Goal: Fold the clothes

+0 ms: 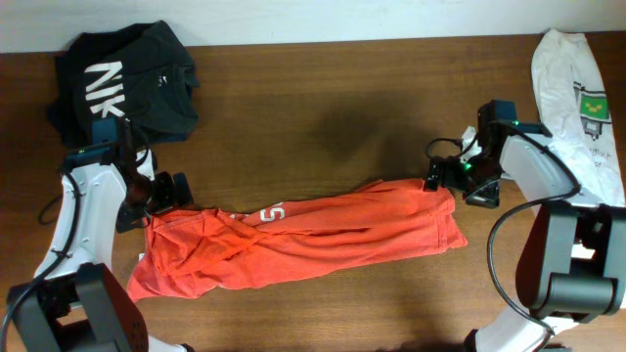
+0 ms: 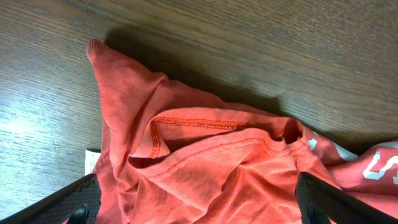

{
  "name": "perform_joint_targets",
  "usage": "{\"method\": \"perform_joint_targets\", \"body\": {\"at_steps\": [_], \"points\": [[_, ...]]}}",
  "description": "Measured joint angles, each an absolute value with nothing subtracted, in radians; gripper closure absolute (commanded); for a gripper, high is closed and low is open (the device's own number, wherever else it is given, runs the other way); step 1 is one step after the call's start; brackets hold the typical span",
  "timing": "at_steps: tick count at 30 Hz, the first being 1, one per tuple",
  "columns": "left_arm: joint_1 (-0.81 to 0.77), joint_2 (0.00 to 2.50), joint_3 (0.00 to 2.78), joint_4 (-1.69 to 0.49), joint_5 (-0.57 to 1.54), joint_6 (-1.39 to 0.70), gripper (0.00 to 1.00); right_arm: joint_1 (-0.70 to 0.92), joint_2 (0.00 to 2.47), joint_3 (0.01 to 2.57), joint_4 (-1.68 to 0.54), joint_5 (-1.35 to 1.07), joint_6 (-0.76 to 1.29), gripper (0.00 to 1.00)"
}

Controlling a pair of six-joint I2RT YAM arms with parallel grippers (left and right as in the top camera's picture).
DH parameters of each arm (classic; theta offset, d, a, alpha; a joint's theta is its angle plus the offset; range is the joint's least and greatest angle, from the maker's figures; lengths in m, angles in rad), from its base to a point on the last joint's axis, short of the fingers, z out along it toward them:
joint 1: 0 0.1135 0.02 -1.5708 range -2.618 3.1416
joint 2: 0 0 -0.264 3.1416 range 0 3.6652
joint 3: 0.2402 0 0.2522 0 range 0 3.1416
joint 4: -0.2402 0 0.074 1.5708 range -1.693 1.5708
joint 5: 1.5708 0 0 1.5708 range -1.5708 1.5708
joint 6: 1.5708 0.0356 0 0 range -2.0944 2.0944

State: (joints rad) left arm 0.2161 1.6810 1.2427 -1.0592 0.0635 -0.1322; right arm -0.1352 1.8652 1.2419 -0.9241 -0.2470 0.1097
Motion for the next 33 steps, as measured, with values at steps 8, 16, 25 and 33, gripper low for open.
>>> {"method": "perform_joint_targets", "body": {"at_steps": [8, 16, 25, 33], "points": [[0.216, 1.681, 1.243, -1.055, 0.064, -0.132, 0.01, -0.135, 1.937, 1.182, -0.917, -0.369, 0.019, 0.96], [0.216, 1.681, 1.243, -1.052, 0.064, -0.132, 0.01, -0.144, 1.941, 1.281, -1.113, -0.098, 0.26, 0.96], [0.216, 1.681, 1.243, -1.049, 0.064, -0.132, 0.01, -0.029, 1.881, 1.45, -1.35, 0.015, 0.336, 0.96], [0.216, 1.681, 1.243, -1.043, 0.064, -0.132, 0.01, 0.259, 1.88, 1.45, -1.341, -0.074, 0.355, 0.96]]}}
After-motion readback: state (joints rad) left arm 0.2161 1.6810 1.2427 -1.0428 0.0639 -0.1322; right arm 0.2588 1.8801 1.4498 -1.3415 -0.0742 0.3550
